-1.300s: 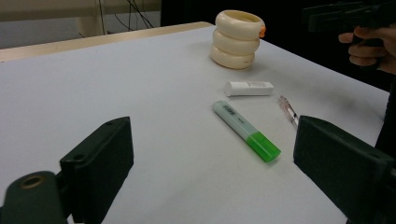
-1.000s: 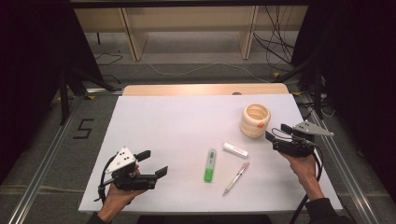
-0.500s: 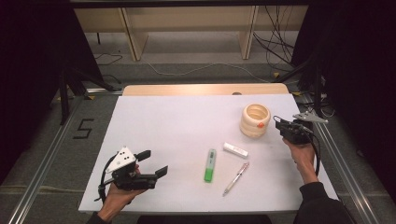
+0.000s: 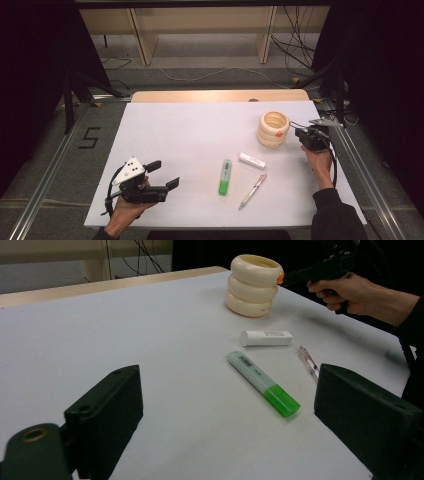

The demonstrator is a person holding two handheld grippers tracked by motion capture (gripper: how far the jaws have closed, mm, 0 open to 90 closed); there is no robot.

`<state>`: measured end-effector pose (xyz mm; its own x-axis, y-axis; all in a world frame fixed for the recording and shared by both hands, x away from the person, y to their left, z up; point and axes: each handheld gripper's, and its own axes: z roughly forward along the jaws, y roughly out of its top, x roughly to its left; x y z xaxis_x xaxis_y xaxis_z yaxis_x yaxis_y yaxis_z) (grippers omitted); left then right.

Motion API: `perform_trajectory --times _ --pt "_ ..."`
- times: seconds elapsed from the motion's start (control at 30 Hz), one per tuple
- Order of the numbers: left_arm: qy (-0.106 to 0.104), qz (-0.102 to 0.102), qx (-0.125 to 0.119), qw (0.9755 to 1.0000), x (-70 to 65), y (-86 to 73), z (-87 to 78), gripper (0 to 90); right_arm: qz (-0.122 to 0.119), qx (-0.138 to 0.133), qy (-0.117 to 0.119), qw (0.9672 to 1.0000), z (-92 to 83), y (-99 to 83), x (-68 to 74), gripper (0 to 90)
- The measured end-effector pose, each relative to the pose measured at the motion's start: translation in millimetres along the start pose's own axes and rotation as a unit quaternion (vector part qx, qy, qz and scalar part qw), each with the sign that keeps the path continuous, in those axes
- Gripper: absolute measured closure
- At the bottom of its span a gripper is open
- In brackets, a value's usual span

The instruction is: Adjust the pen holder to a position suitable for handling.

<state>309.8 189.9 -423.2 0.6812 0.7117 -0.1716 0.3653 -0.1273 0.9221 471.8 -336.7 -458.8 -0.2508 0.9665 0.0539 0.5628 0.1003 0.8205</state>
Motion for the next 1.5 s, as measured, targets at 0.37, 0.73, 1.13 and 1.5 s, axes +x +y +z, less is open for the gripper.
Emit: perform_trajectory --times 0.37,0.73,1.13,1.5 --pt "-0.001 0.000 0.000 1.0000 0.3 0.3 -0.5 11.6 -0.010 0.012 0.010 0.9998 17.1 7.6 9.3 90.0" --pt "0.000 -0.001 0.000 1.0000 0.1 0.3 0.2 11.6 -0.019 0.021 0.006 0.9996 23.6 10.7 12.3 90.0" --pt "-0.002 0.000 -0.001 1.0000 0.4 0.5 0.4 11.7 -0.031 0.025 0.013 0.9991 29.4 14.2 23.3 90.0" --pt "0.000 0.000 -0.002 1.0000 0.6 0.7 0.2 11.7 -0.034 0.027 0.028 0.9987 34.8 16.5 38.7 90.0"
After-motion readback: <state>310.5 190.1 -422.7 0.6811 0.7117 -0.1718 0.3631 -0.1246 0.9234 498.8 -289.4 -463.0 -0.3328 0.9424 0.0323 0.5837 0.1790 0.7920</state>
